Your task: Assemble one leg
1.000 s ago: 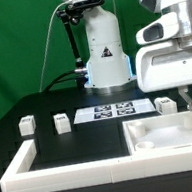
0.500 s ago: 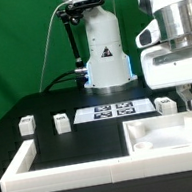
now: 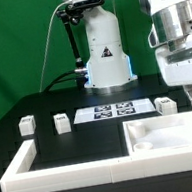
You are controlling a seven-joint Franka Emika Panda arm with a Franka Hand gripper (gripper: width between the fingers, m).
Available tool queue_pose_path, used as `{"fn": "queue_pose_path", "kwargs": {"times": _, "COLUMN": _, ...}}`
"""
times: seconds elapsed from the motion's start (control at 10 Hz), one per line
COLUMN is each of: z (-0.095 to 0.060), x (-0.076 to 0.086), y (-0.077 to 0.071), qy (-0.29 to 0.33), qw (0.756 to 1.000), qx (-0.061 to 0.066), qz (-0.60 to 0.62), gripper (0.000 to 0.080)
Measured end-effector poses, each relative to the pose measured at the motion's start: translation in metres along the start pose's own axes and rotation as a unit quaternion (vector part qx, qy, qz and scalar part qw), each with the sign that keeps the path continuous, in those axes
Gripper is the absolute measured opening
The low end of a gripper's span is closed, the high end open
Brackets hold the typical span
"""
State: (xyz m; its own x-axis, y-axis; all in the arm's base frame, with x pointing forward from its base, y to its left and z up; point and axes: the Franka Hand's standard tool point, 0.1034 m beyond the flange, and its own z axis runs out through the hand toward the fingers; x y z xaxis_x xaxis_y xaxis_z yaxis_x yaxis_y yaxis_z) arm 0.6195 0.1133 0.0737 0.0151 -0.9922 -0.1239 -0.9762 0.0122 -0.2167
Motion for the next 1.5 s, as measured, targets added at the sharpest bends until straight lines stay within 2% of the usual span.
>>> {"fn": "queue_pose_path", "kwargs": {"times": 0.3, "z": 0.0, "x": -0.0062, "y": 0.0014, "qy": -0.011, "qw": 0.992, "qx": -0.001, "qz": 0.126, "gripper": 0.0307}}
{"fn": "queue_pose_path", "kwargs": {"times": 0.6, "z": 0.0, "x": -0.0018, "y": 0.0018, "qy": -0.01, "qw": 0.978, "qx": -0.001, "qz": 0.208, "gripper": 0.0307}}
{"fn": "queue_pose_path", "kwargs": {"times": 0.7, "z": 0.0001, "x": -0.0016, "y": 0.002, "qy": -0.01, "qw": 0.976, "qx": -0.001, "qz": 0.218, "gripper": 0.0387}}
{"fn": "queue_pose_path", "kwargs": {"times": 0.8, "z": 0.0002, "x": -0.0029, "y": 0.0023, "qy": -0.011, "qw": 0.976, "qx": -0.001, "qz": 0.215, "gripper": 0.0387}}
{"fn": "queue_pose_path", "kwargs": {"times": 0.9, "z": 0.0002, "x": -0.0029, "y": 0.0023, "qy": -0.011, "qw": 0.977, "qx": -0.001, "qz": 0.212, "gripper": 0.0524}}
{"fn": "queue_pose_path", "kwargs": {"times": 1.0, "z": 0.0003, "x": -0.0031, "y": 0.0024, "qy": -0.011, "qw": 0.977, "qx": -0.001, "qz": 0.211, "gripper": 0.0613}}
{"fn": "queue_pose_path", "kwargs": {"times": 1.5, "z": 0.0003, "x": -0.0033, "y": 0.0024, "qy": -0.011, "qw": 0.978, "qx": -0.001, "qz": 0.21, "gripper": 0.0649}}
